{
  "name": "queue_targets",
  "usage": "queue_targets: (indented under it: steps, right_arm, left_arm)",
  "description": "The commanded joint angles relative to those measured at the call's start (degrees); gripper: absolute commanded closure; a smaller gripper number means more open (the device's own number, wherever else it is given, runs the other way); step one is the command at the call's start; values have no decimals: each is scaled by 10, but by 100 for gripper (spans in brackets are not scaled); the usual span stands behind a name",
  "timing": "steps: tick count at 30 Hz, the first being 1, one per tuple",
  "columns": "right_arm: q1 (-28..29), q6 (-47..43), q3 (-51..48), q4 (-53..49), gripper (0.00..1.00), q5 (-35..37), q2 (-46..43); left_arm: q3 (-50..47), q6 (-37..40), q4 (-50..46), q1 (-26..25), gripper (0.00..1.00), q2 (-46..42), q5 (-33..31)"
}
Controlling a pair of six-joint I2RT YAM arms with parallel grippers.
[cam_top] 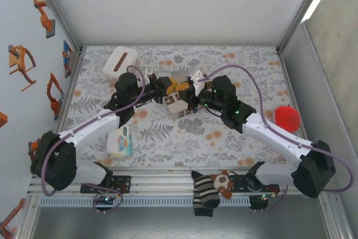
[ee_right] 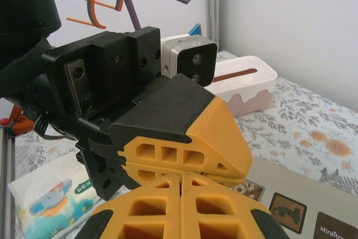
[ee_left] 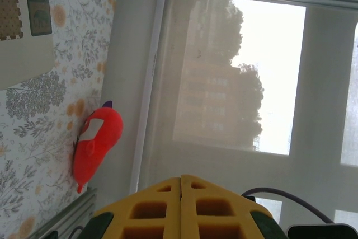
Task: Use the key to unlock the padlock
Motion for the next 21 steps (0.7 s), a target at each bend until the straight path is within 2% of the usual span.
queue_targets:
  steps: [1, 5, 9, 13, 16, 21]
  right_arm:
    - [-2, -5, -2, 8, 100, 14, -15]
    - [-2, 4, 0, 1, 100, 22, -23]
    - [-7, 44, -1, -8, 82, 23, -38]
    - [-10, 101, -4, -5, 65, 18, -54]
    - [-12, 145, -9, 10, 63, 20, -61]
    - [-12, 215, -19, 63, 55, 0, -55]
  left_arm:
    - [18, 23, -14, -3, 100, -3, 1]
    - [22, 65, -39, -3, 100, -13, -7]
    - [37, 169, -100, -2, 100, -42, -40]
    - [76, 335, -217, -1, 100, -83, -104]
    - [98, 444, -268, -1, 100, -105, -133]
    - [105, 551, -266, -1, 100, -133, -149]
